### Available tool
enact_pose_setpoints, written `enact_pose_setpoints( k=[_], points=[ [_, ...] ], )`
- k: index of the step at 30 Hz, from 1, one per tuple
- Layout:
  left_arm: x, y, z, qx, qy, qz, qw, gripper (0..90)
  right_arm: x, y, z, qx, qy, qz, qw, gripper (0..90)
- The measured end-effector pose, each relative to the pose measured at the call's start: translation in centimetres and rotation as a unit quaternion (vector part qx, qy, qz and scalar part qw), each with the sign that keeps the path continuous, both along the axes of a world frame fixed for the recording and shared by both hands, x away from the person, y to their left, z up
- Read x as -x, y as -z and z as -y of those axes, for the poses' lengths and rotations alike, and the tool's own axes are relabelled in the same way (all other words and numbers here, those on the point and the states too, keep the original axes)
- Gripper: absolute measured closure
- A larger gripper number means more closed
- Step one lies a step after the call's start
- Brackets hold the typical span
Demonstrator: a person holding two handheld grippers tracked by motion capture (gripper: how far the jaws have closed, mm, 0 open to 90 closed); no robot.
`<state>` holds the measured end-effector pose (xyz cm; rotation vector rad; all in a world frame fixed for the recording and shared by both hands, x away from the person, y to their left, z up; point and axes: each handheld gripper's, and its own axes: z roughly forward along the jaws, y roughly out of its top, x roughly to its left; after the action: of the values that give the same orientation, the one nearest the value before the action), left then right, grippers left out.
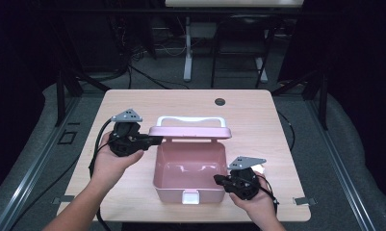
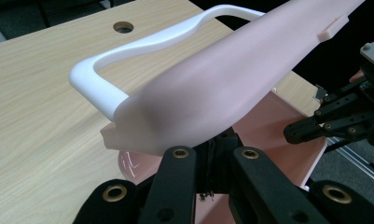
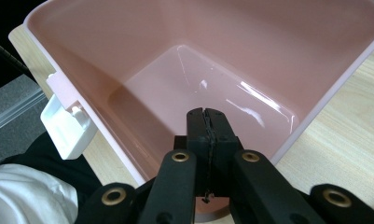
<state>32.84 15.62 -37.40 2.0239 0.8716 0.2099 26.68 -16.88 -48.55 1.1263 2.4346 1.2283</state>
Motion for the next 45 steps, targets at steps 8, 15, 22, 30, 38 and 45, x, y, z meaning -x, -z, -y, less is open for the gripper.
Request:
enact_pose_setpoints(
  k=[8, 15, 22, 30, 38, 45],
  points=[
    [-0.5, -0.3, 0.1, 0.003, -0.006, 0.003, 1.0, 89.9, 0.0, 0.0, 0.1, 0.0, -0.001, -0.004, 1.0, 89.4],
    [-1.0, -0.5, 0.1, 0.005, -0.011, 0.002, 0.9999, 90.0, 0.0, 0.0, 0.2, -0.002, -0.001, -0.003, 1.0, 89.8],
    [-1.5, -0.7, 0.2, 0.011, -0.018, 0.002, 0.9998, 89.9, 0.0, 0.1, 0.3, -0.006, -0.003, -0.006, 1.0, 90.0],
    [-2.4, -0.8, 0.2, 0.017, -0.028, 0.001, 0.9995, 89.9, 0.0, 0.1, 0.3, -0.005, -0.001, -0.003, 1.0, 90.0],
    [-2.7, -0.7, 0.1, 0.014, -0.033, 0.0, 0.9994, 89.9, 0.0, 0.1, 0.3, -0.006, -0.003, -0.003, 1.0, 90.0],
    [-3.1, -0.7, -0.2, 0.014, -0.043, 0.002, 0.999, 89.9, 0.0, 0.1, 0.3, -0.007, -0.002, -0.002, 1.0, 90.0]
  ],
)
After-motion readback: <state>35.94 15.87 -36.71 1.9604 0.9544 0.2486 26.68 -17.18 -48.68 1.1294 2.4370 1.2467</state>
